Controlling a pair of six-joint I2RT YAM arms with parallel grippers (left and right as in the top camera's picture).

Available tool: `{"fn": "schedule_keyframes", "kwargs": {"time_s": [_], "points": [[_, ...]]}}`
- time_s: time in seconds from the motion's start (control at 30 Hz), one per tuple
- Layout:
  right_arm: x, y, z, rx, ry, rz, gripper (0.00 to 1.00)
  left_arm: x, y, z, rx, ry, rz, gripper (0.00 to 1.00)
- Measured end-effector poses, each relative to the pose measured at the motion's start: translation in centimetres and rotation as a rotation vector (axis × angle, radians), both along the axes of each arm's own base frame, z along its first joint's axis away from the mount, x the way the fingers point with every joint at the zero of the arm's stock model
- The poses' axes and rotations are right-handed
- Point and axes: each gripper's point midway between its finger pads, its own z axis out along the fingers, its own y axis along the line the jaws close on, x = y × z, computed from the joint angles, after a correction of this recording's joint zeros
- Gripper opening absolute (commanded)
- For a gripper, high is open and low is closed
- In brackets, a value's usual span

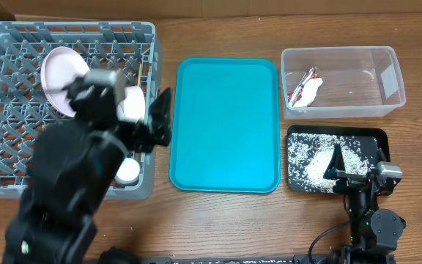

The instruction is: Sort waste into correct bins and load items into the dishwasher

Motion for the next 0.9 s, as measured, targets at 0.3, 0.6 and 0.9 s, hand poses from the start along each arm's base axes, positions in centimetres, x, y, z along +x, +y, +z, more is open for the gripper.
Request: {"fn": "schedule_keyframes", "kwargs": {"time_s": [0.3, 0.6, 0.9], "points": [[0.0, 0.0, 0.0, 0.0, 0.001, 0.0, 1.0, -3.5, 0.5, -5.6, 0.048, -0.214, -0.082, 1.0], [0.0, 0.0, 0.0, 0.0, 0.0, 0.0, 1.0, -5.4, 0.7, -12.2, 0.039, -0.332, -0.097, 1.0], [0.0, 0.0, 0.0, 0.0, 0.0, 0.0, 1.0, -5.9, 0.9, -17.4, 0.037, -0.354, -0.097, 0.99]]}}
